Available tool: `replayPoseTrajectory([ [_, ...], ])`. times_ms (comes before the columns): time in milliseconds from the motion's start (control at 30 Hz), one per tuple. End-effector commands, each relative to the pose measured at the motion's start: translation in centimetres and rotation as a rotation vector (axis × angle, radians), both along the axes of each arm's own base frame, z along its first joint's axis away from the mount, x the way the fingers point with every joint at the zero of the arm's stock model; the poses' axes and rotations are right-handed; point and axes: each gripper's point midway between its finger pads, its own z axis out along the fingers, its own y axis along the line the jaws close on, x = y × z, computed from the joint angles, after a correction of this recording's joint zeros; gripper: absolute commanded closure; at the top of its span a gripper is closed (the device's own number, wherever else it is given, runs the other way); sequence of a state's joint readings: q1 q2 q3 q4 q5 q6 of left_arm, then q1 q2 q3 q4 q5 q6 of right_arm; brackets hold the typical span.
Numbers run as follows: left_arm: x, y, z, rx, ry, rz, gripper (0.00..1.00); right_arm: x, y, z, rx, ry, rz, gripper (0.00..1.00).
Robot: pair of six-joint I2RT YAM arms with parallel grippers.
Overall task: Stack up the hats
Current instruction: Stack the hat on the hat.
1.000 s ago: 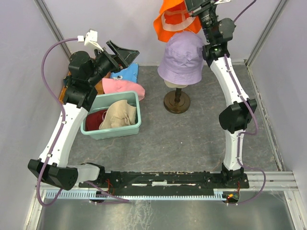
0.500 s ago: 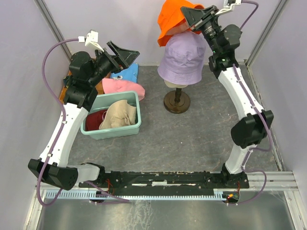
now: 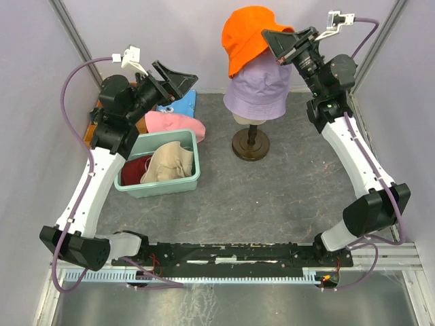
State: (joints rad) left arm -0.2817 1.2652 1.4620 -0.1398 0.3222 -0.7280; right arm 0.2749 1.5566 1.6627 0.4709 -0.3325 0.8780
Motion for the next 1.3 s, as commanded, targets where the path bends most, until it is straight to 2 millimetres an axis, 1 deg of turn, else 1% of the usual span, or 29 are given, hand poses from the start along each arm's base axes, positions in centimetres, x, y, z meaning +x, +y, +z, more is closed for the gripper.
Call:
replayPoseTrajectory([
  [0, -1.3, 0.4, 2.1, -0.005, -0.084, -0.003, 0.08, -1.2, -0.3, -0.8, 0.009, 0.012, 0.005, 1.0],
  [167, -1.5, 0.5, 1.8, -0.004, -0.077, 0.001, 0.08, -2.4, -1.3, -2.4, -0.008, 0.038, -0.039, 1.0],
  [300, -1.3, 0.3, 1.3, -0.007, -0.066, -0.007, 0.08, -3.3, -2.1, -3.2, -0.006, 0.052, -0.066, 1.0],
  [467, -0.7, 0.1, 0.2, -0.007, -0.04, -0.011, 0.09, -4.6, -3.1, -3.4, 0.015, 0.052, -0.092, 1.0],
  [600, -0.4, -0.1, -0.4, -0.007, -0.025, -0.017, 0.09, -5.3, -3.6, -4.1, 0.021, 0.067, -0.102, 1.0],
  [700, -0.3, -0.2, -0.7, -0.005, -0.018, -0.02, 0.09, -5.3, -4.1, -5.4, 0.031, 0.1, -0.125, 1.0],
  [800, -0.1, -0.2, -1.0, -0.003, -0.012, -0.02, 0.09, -5.2, -5.0, -7.4, 0.039, 0.148, -0.168, 1.0],
  [900, 0.1, -0.3, -1.6, 0.006, -0.001, -0.019, 0.09, -4.7, -6.5, -9.5, 0.061, 0.206, -0.232, 1.0],
  [967, 0.3, -0.3, -2.0, 0.017, 0.003, -0.016, 0.09, -4.4, -7.9, -10.7, 0.1, 0.246, -0.276, 1.0],
  [1133, 1.4, -0.4, -3.0, 0.033, 0.022, -0.008, 0.09, -3.5, -10.4, -13.9, 0.174, 0.341, -0.335, 1.0],
  [1200, 1.9, -0.5, -3.4, 0.036, 0.028, -0.007, 0.09, -3.2, -10.9, -14.8, 0.204, 0.375, -0.334, 1.0],
  [1267, 2.5, -0.7, -3.7, 0.039, 0.035, -0.007, 0.09, -2.8, -10.9, -15.4, 0.226, 0.408, -0.313, 1.0],
])
